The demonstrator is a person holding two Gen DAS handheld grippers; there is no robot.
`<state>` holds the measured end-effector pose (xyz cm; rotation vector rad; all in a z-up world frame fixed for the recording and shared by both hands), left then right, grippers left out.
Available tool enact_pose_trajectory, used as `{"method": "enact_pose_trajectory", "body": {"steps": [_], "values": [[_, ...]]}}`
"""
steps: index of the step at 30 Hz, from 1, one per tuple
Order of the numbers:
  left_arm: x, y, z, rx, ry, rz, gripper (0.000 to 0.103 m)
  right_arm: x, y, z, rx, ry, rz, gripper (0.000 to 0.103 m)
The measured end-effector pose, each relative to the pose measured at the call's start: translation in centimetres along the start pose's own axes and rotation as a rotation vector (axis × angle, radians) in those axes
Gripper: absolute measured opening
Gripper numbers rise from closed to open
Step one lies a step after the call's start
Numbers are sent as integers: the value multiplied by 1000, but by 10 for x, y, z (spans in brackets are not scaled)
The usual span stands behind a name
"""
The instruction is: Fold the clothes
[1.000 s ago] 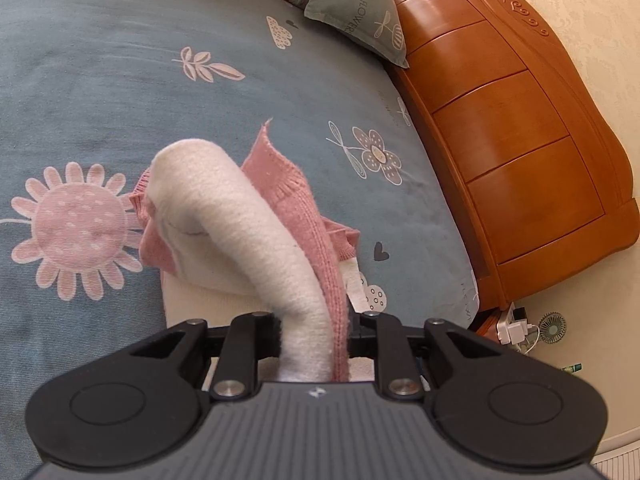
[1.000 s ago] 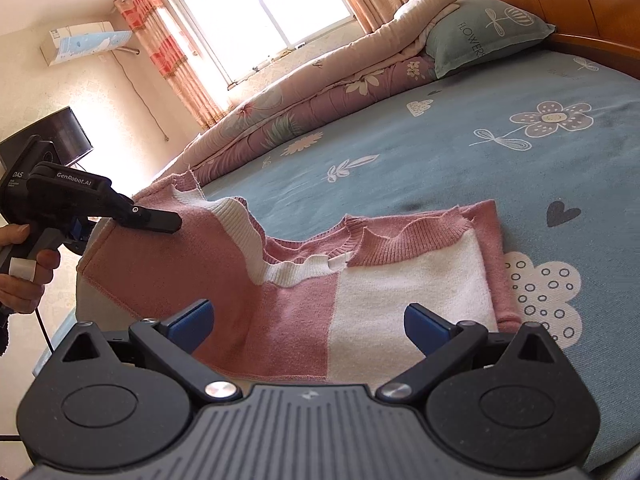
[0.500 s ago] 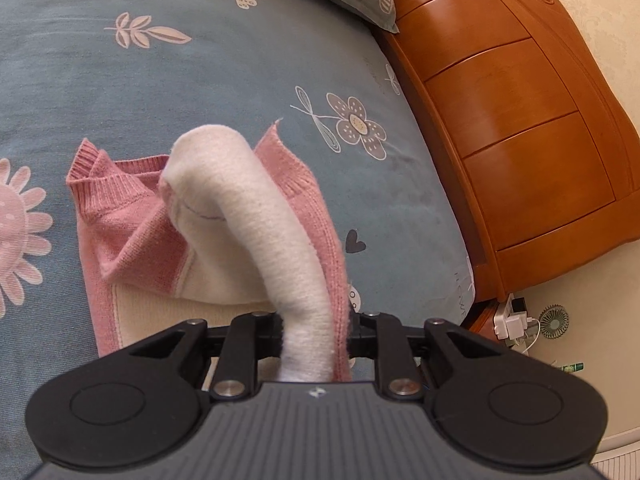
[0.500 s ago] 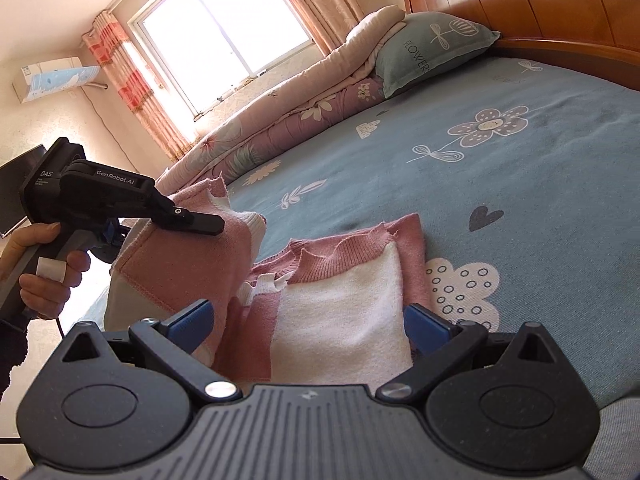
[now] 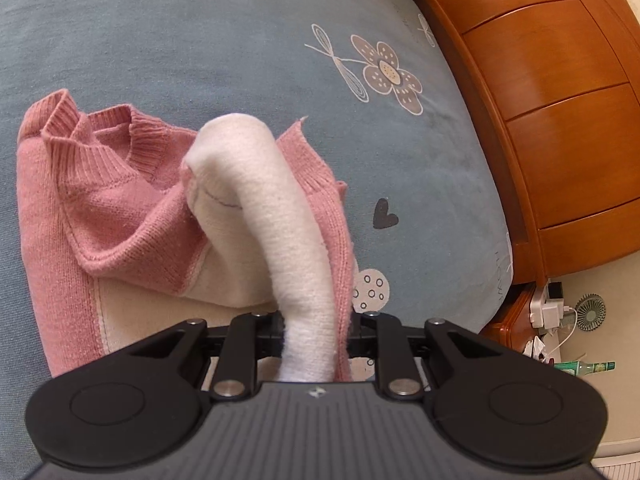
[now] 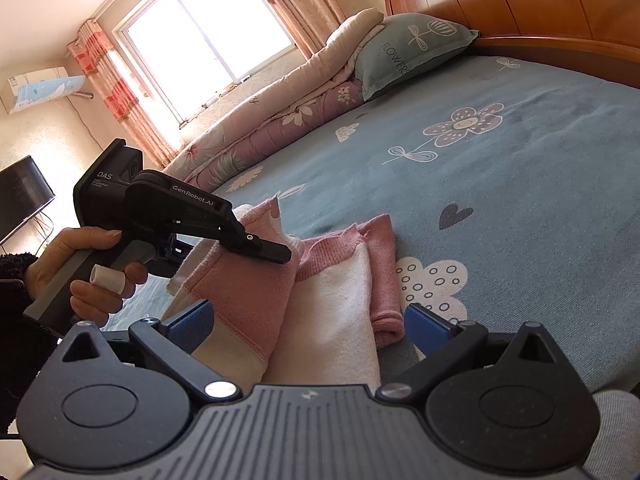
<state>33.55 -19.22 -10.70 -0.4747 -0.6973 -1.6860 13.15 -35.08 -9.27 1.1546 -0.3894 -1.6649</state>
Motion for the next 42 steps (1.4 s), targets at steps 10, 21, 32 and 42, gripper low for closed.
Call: {"method": "enact_pose_trajectory", "body": {"steps": [10, 21, 32, 42], "values": [[-2, 1, -30, -41, 27, 20, 24, 11, -4, 1, -11, -33, -13, 103], [22, 2, -12, -27, -76, -21, 42, 10, -6, 3, -14, -41, -9, 103], [19, -16, 56, 121, -28, -221, 61, -3, -5, 6, -8, -14, 26, 103], [-45, -40, 83, 184, -47, -74, 62, -63, -16, -28, -97, 116, 223, 103]]}}
Point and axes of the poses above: each gripper's, at about its wrist camera, not at the fingertips, and z roughly against the way its jaws point, x to its right, y to its top, the point moved 6 cm from there along -z, roughly the way its jaws point, and after that the axes turned 4 degrees about -y, right-handed, at the moved point
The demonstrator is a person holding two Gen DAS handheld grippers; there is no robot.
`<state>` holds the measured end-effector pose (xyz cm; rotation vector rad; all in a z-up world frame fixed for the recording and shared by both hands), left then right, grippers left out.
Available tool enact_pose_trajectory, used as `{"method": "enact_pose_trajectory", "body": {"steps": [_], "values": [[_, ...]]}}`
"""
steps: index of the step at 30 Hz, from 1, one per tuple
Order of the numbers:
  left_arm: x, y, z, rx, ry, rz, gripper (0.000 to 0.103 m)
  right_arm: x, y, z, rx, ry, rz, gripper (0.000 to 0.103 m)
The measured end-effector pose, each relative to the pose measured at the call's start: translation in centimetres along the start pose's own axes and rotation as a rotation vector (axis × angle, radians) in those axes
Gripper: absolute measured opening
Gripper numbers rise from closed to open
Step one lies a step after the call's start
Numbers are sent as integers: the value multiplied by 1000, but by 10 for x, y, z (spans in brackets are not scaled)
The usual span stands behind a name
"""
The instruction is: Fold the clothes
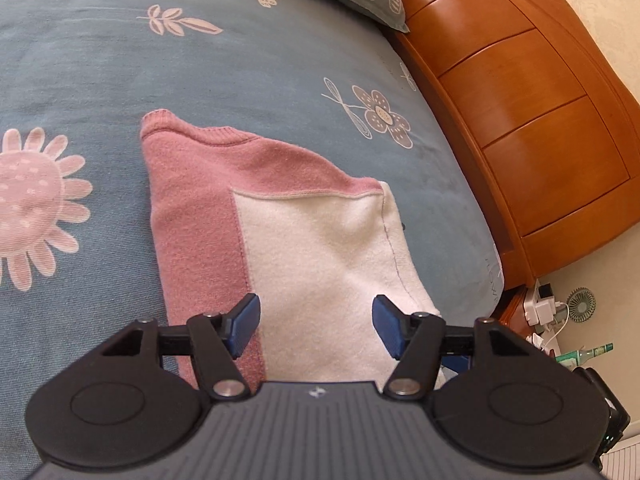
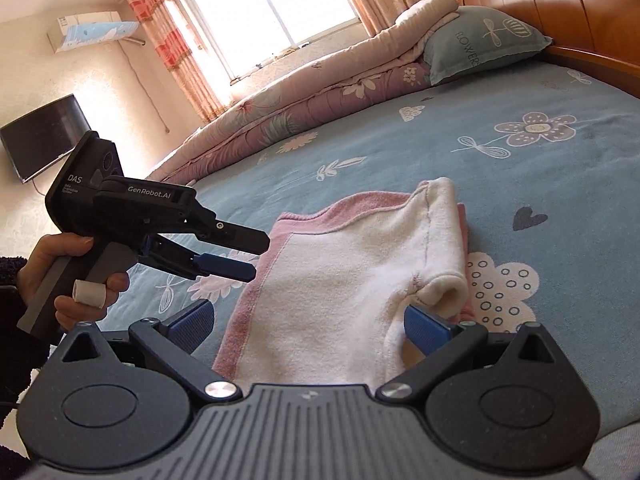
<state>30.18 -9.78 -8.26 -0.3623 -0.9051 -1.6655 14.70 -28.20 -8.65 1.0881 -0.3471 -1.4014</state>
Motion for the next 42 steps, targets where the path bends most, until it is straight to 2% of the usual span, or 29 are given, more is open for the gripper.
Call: {"method": "enact_pose_trajectory", "body": {"steps": [8, 13, 16, 17, 23, 26, 28, 29, 30, 32, 34, 37, 39, 42], "values": [[-5, 13, 8, 35, -38, 1, 68, 23, -18, -46, -84, -63, 17, 103], [-6, 17, -18, 17, -108, -6, 68, 29, -28, -36, -52, -17, 0, 103], [-26, 12, -45, 5, -56, 1, 68, 29, -28, -33, -51, -8, -5, 103], [-32, 8, -49, 11, -66, 10, 66, 29, -28, -33, -52, -7, -5, 103], [-17, 17, -30, 32, -85, -34, 65, 21, -13, -29, -61, -35, 11, 103], [-13, 21, -21, 49, -95, -33, 71, 13, 4, -24, 2, -55, 80, 103], [-27, 15, -32, 30, -44, -5, 70, 10, 10, -29, 13, -66, 130, 103], [-34, 12, -39, 17, -22, 7, 70, 12, 10, -34, 2, -82, 146, 103], [-36, 10, -39, 37, -40, -4, 70, 19, 7, -42, -20, -111, 147, 103], [-31, 11, -38, 28, -26, -15, 71, 34, 0, -54, -42, -172, 148, 103], [-19, 19, -37, 17, -5, -38, 70, 42, -5, -55, -41, -207, 158, 103], [2, 36, -42, 30, -52, -103, 70, 47, -6, -53, -43, -198, 131, 103], [11, 49, -55, 43, -36, -130, 70, 48, -6, -52, -37, -193, 116, 103], [11, 64, -82, 48, -17, -115, 70, 47, -8, -52, -32, -200, 121, 103]]}}
Point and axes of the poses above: each gripper's, at about its wrist camera, not at the fingertips, and z roughly against the way its jaws point, x to its right, y to its top, the point moved 6 cm from there along -z, roughly the way its jaws point, and after that the axes turned 4 degrees about -y, right-handed, at the moved point
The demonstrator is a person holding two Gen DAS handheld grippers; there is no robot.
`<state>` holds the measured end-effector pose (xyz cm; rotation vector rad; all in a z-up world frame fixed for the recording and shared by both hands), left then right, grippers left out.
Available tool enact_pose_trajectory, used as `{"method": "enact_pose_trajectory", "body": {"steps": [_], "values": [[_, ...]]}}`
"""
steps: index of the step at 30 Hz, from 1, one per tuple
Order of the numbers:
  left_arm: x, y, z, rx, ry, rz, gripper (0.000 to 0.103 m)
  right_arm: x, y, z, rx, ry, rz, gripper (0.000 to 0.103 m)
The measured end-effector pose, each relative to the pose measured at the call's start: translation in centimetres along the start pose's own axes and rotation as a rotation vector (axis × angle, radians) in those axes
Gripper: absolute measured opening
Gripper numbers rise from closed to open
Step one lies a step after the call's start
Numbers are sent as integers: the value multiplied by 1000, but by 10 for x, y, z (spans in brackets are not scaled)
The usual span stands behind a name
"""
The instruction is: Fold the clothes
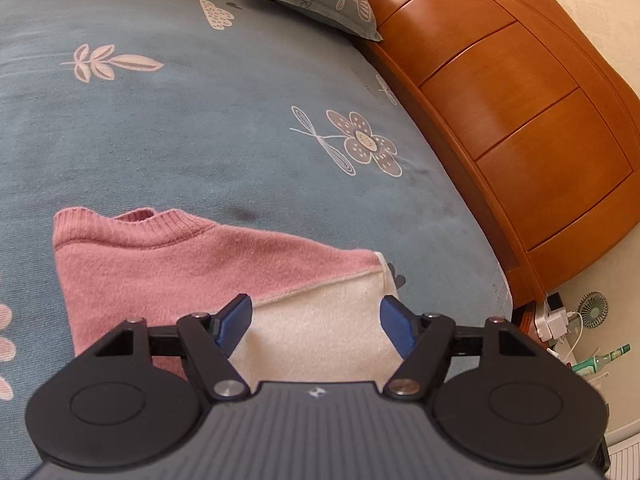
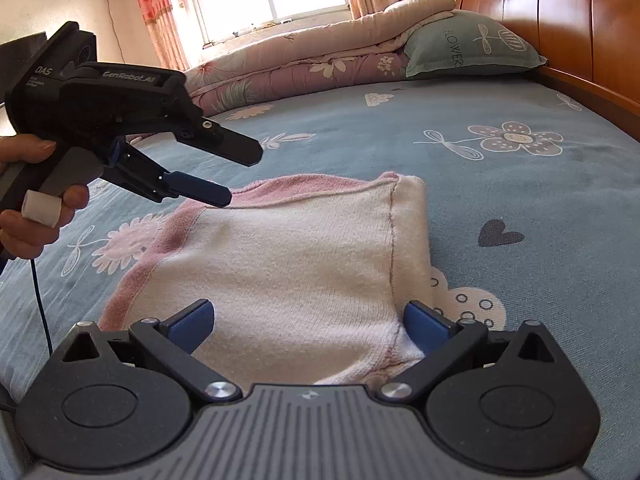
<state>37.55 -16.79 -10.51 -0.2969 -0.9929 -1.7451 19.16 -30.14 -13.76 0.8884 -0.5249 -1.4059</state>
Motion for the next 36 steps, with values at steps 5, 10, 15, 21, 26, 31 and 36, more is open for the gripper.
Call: {"method": "enact_pose_trajectory", "body": {"steps": [5, 10, 15, 21, 26, 31, 36], "values": [[-11, 18, -35, 26, 93, -11, 70, -4, -1, 1, 6, -9, 28, 103], [3, 19, -9, 48, 40, -29, 70, 2, 7, 17, 29, 27, -27, 103], [16, -20, 38, 7, -9, -64, 74, -3, 6, 50, 41, 103, -31, 103], [14, -74, 75, -1, -2, -49, 75, -34, -11, 73, 3, 212, 10, 103], [2, -106, 83, -1, 25, 11, 76, -47, -34, 64, -109, 148, 63, 103], [0, -119, 88, 7, 31, 27, 76, -44, -38, 80, -107, 110, 65, 103], [3, -116, 94, 22, 75, 6, 76, -57, -13, 67, -57, 100, 114, 103]]}}
Point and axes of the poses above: each gripper's, at about its wrist camera, not at the fingertips, and z roughly against the way its jaws point, x to its right, y to its top, the point moved 6 cm from there along -z, roughly the way its jaws point, and after that the axes turned 4 degrees about -y, right-handed, at the moved point
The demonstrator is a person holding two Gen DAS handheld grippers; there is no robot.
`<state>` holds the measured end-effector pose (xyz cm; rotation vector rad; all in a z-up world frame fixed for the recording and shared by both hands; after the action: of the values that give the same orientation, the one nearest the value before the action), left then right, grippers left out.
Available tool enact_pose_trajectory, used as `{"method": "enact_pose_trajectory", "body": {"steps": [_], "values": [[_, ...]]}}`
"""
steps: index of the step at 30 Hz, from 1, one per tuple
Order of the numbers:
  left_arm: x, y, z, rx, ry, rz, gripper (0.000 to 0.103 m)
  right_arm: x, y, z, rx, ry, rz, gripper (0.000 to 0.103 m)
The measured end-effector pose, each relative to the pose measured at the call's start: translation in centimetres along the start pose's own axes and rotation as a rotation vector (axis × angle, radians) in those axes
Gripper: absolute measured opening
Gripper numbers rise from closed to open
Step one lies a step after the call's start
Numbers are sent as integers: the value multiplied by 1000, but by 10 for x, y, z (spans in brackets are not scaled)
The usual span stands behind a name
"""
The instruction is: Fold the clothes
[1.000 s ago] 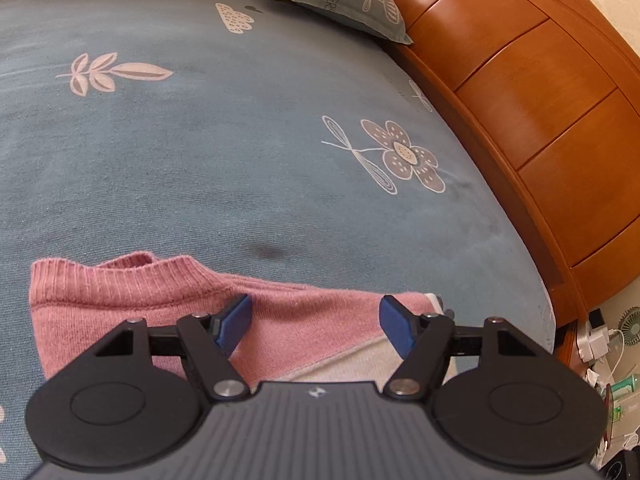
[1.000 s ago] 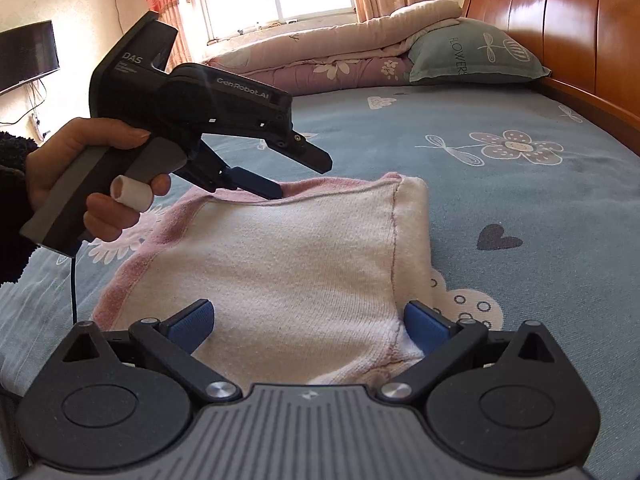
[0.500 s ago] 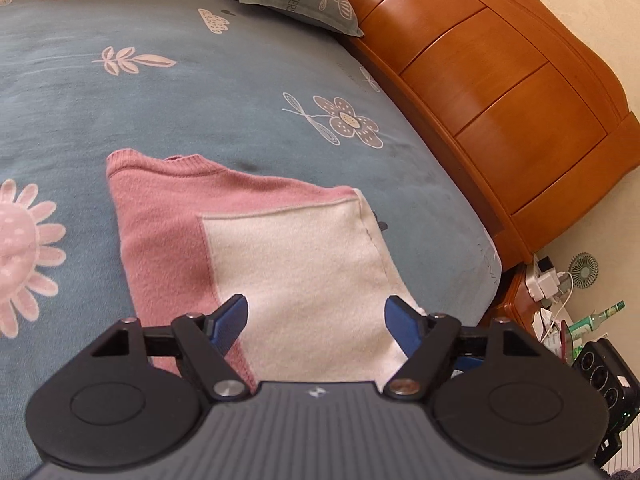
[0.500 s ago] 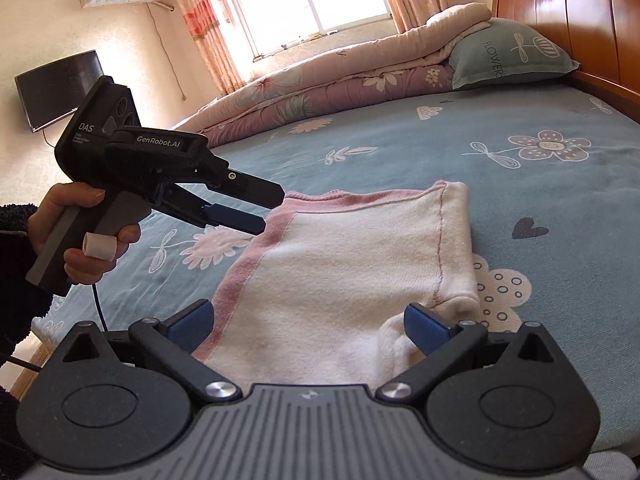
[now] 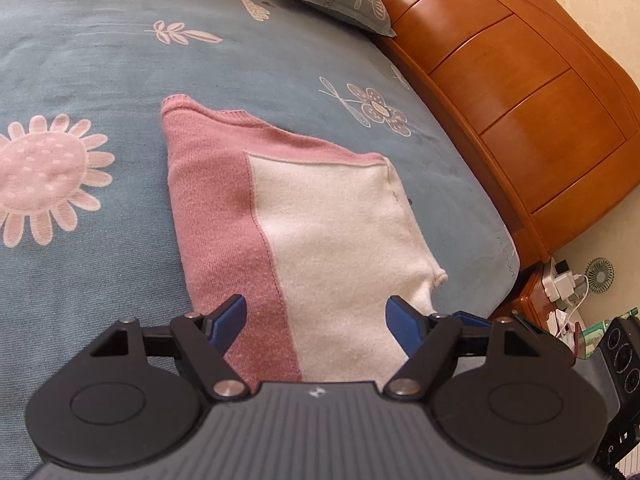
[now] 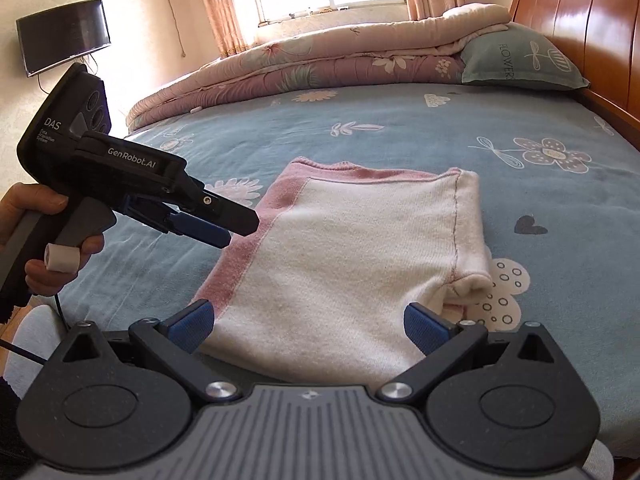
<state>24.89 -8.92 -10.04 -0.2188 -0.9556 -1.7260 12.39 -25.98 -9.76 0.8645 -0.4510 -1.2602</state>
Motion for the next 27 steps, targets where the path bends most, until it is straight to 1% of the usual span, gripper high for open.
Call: {"method": "enact_pose_trajectory", "body": {"steps": [1, 3, 6, 11, 13, 15, 17, 20, 22, 25, 27], "values": [[0, -1, 1, 0, 6, -3, 76, -1, 5, -7, -1, -5, 5, 103], [-1, -2, 4, 0, 19, -10, 77, 2, 7, -25, -41, -17, -7, 103], [-2, -5, 7, -1, 37, -19, 77, 22, -11, -44, -131, -127, -43, 103], [-4, -6, 10, 1, 61, -29, 78, 35, -24, -14, -85, -190, -80, 103], [-2, -5, 8, 7, 54, -27, 78, 37, -20, -3, -47, -177, -101, 103], [2, -3, 5, 7, 36, -26, 78, 33, -12, 1, -17, -138, -107, 103], [8, -3, 2, 5, 21, -32, 78, 23, -8, -3, -15, -101, -81, 103], [17, -7, -1, -3, -9, -37, 78, 6, -12, -15, -53, -66, -19, 103], [21, -12, -3, -16, -52, -19, 78, -1, -20, -18, -83, -44, 7, 103], [27, -25, -11, -71, -157, 53, 78, -2, -31, -16, -102, -55, 31, 103], [28, -35, -18, -99, -166, 64, 79, -2, -34, -11, -99, -60, 39, 103]]}}
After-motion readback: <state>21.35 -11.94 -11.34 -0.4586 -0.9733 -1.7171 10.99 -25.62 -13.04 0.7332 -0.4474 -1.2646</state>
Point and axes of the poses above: each gripper's, at about its wrist camera, not at the fingertips, and z roughly against the way its jaws point, x to its right, y to its top, the point moved 6 cm from there along -z, roughly the way its jaws point, and after that the axes turned 4 degrees about -y, right-handed, at the moved point
